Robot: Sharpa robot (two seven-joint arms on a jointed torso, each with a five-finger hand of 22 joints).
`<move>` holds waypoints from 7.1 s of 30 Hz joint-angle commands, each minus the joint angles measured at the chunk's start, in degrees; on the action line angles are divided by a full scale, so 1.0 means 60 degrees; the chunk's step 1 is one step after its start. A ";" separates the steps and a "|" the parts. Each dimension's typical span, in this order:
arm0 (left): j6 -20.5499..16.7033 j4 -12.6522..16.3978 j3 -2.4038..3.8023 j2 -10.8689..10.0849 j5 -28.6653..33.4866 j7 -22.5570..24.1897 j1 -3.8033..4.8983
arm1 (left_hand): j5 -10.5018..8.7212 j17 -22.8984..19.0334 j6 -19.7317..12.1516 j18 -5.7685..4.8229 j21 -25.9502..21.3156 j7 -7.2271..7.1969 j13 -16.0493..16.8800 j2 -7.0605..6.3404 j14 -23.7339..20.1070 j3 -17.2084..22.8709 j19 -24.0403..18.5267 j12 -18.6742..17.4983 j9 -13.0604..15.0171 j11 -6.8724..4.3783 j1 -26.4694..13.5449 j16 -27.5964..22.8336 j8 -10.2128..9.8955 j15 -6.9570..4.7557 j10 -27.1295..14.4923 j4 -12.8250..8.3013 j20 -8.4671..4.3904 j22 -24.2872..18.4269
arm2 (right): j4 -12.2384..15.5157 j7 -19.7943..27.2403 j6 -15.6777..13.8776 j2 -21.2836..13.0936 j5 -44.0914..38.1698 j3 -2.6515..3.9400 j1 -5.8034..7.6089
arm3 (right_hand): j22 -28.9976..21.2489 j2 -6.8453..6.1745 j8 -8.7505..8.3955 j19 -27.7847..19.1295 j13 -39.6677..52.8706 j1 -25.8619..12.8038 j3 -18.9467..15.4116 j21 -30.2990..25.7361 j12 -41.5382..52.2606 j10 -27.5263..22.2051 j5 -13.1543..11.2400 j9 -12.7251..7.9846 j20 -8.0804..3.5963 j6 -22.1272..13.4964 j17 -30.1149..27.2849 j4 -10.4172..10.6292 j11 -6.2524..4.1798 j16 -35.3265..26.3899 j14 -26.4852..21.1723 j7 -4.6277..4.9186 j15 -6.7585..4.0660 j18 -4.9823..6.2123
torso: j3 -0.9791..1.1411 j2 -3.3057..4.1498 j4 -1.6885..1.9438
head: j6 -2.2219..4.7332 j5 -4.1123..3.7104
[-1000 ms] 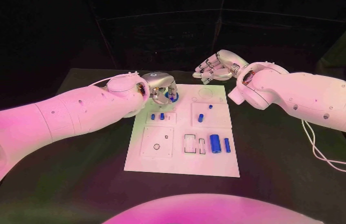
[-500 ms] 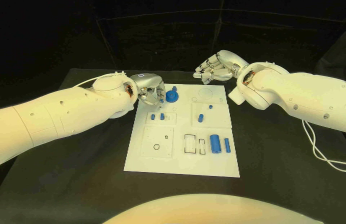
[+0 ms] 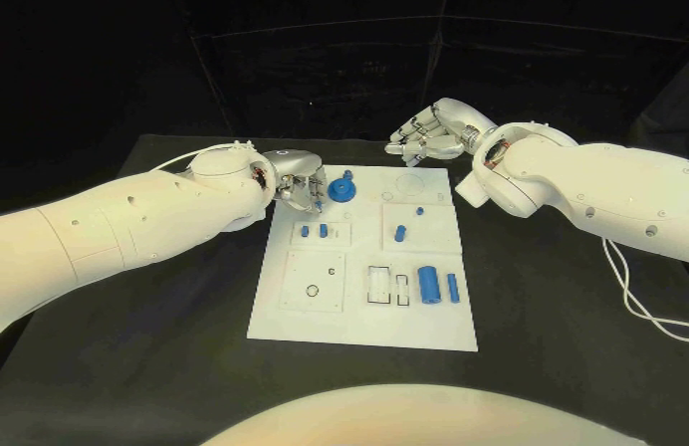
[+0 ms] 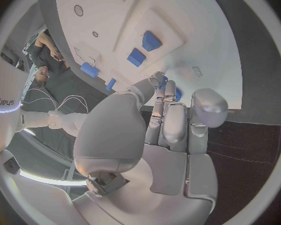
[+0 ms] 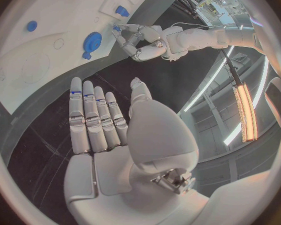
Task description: Assemble the parts on the task board
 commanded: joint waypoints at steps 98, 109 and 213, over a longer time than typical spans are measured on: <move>-0.0418 0.0226 -0.0086 -0.0600 0.0524 -0.0030 -0.0146 | 0.0005 -0.0672 -0.1592 0.0088 -0.0969 0.0392 -0.0322 -0.0616 0.0025 -0.0332 -0.0511 -0.1606 -0.0446 0.0625 -0.0326 -0.0101 -0.1327 0.0480 -0.1776 0.0078 0.0371 -0.0870 | -0.0307 -0.0049 0.0400 -0.0052 -0.1290 0.0005 0.0015 | 0.0198 0.0100 0.0167 0.1007 0.0003 0.1177 0.0550 0.0298 0.0080 0.0344 -0.0649 0.0038 -0.0392 0.0462 0.0152 -0.0887 -0.0354 0.0501 0.1104 -0.0302 -0.0461 0.0070 | -0.0007 -0.0013 0.0017 | -0.0015 -0.0040; -0.2016 0.0610 -0.0075 -0.1498 0.7883 0.2772 -0.0120 | 0.0031 -0.3921 -0.1116 0.0551 -0.3832 0.0719 -0.0201 -0.0204 -0.1285 -0.0582 -0.1708 -0.1141 -0.0382 0.0775 -0.0068 -0.2187 -0.1157 0.0612 -0.1537 0.0342 0.0537 -0.3446 | -0.0462 -0.0835 0.1307 -0.0070 -0.6128 -0.0001 -0.0211 | 0.1271 -0.0038 0.0177 0.3001 -0.0014 0.1764 0.1175 0.2320 -0.0276 0.1655 -0.1421 -0.0011 -0.1404 0.1492 0.1566 -0.1399 -0.1021 0.2546 0.3366 -0.0920 -0.1403 -0.0007 | -0.0036 -0.0033 0.0006 | 0.0238 -0.0356; -0.1117 0.1290 -0.0083 -0.2282 1.3298 0.4656 -0.0125 | 0.0043 -0.5038 -0.0826 0.0560 -0.4344 0.0619 -0.0213 -0.0075 -0.2058 -0.0470 -0.2067 -0.0571 -0.0405 0.0604 -0.0169 -0.2855 -0.0913 0.0521 -0.0740 0.0364 0.0469 -0.3754 | 0.1349 -0.1470 0.0402 -0.0899 -0.8121 0.0015 -0.1128 | 0.8119 -0.1457 -0.0271 0.2443 0.0008 0.0177 0.7475 0.9535 -0.1713 0.2445 -0.2383 0.0023 -0.1327 0.2166 0.6901 -0.1831 -0.1036 0.9157 0.3117 -0.0871 -0.1402 -0.0527 | -0.0025 -0.0036 0.0014 | 0.0327 -0.0487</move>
